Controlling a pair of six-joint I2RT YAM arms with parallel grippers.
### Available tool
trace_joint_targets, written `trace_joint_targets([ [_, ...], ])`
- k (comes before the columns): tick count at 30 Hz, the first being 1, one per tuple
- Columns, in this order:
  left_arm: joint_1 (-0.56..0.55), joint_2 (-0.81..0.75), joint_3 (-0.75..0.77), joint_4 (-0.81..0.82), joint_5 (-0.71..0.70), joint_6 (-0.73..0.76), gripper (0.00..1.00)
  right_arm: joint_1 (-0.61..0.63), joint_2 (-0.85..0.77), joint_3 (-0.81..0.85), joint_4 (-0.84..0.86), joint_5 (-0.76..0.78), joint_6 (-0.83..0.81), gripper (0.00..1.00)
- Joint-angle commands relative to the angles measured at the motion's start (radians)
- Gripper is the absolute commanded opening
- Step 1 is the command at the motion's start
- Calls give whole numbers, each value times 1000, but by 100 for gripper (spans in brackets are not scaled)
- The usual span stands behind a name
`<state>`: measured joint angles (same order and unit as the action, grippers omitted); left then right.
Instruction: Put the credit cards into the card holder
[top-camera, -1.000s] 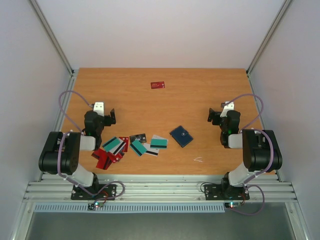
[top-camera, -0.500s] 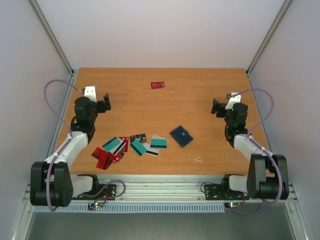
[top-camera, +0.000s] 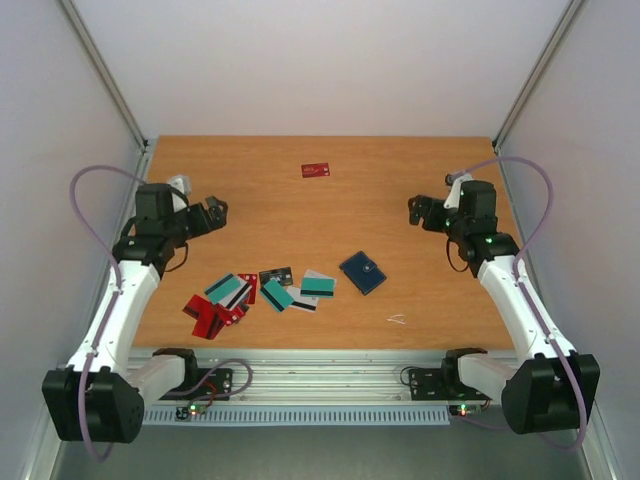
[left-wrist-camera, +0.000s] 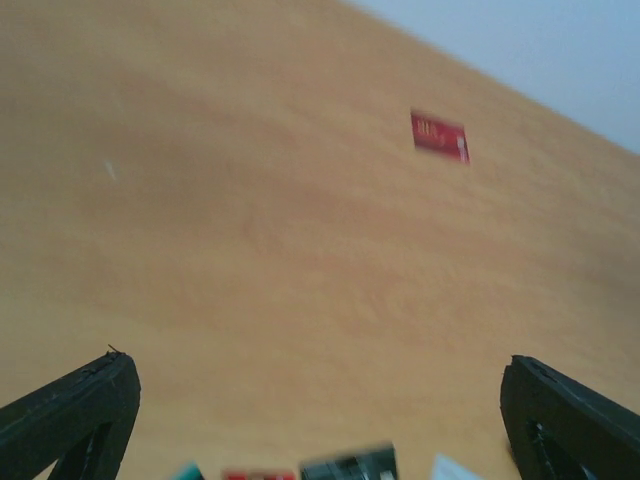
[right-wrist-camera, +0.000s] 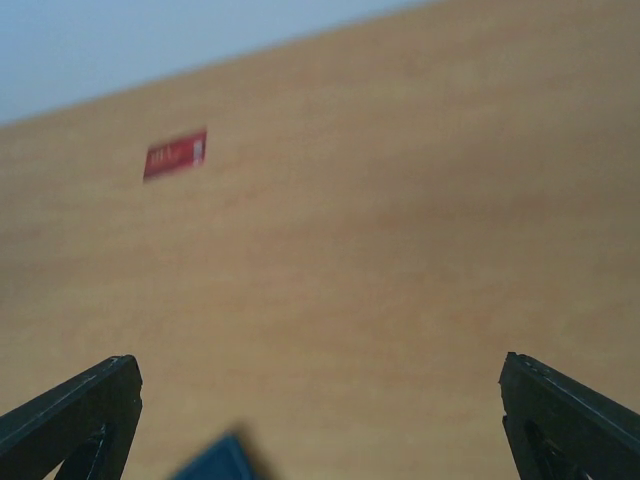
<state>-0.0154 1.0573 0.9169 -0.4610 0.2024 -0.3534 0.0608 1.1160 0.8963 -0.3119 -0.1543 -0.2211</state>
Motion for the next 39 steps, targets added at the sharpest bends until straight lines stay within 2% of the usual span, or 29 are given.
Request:
trace_joint_targets([
  [1, -41, 33, 24, -256, 168, -200, 99, 14, -3, 33, -297, -118, 96, 98],
  [4, -178, 31, 4, -260, 110, -268, 96, 19, 23, 13, -341, -240, 98, 95],
  [6, -266, 68, 8, -249, 101, -321, 95, 20, 71, 10, -351, -302, 96, 88],
  [7, -308, 94, 15, -249, 93, -348, 95, 22, 96, 10, -357, -328, 92, 82],
  [16, -573, 401, 111, -98, 136, -468, 87, 31, 283, -4, -378, -471, 43, 64],
  [21, -653, 594, 215, -21, 220, -481, 78, 34, 352, -5, -378, -473, 21, 51],
  [29, -719, 851, 411, -19, 273, -456, 71, 45, 393, -48, -329, -448, 83, 46],
  [33, -724, 931, 453, -19, 286, -446, 65, 63, 417, -88, -273, -452, 115, 42],
  [39, -723, 1022, 514, -20, 308, -416, 65, 104, 443, -147, -228, -468, 153, 36],
])
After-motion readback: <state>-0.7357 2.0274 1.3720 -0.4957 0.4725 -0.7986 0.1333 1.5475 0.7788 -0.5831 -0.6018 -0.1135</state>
